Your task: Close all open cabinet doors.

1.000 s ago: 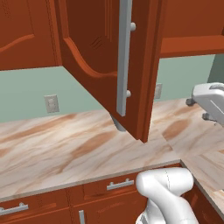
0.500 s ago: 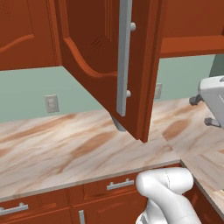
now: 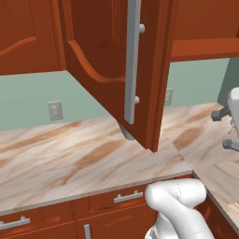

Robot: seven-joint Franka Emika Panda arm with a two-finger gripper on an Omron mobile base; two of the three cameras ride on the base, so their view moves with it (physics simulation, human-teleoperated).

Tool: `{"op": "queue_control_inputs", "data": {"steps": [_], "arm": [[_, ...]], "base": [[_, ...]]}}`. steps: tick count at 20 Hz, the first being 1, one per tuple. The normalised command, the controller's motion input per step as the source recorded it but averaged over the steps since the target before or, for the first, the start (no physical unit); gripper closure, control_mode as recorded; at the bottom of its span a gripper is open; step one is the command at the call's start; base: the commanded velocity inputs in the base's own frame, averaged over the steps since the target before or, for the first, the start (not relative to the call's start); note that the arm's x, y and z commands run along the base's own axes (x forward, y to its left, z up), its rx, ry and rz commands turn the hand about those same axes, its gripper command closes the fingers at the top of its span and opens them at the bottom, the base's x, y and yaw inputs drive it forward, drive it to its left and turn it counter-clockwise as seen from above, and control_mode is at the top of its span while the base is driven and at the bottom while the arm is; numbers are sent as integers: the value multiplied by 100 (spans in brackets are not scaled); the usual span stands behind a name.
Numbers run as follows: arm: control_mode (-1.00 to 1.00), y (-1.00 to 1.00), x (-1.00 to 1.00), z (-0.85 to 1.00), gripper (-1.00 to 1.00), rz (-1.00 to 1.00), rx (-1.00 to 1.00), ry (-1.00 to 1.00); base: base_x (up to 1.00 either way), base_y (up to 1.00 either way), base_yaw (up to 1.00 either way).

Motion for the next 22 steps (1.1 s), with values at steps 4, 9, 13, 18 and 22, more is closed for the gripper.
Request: {"op": "queue_control_inputs", "data": {"steps": [4,9,13,18,22], "arm": [[-100,34,-30,0,-100,0,15,0],[-100,39,-19,0,-100,7,10,7],[-100,35,-11,-2,-100,17,13,13],[-100,34,-8,-6,-100,22,14,17],[-100,35,-4,-1,-100,23,15,11]], "base": [[0,0,0],[0,0,0],[0,0,0],[0,0,0],[0,0,0]]}}
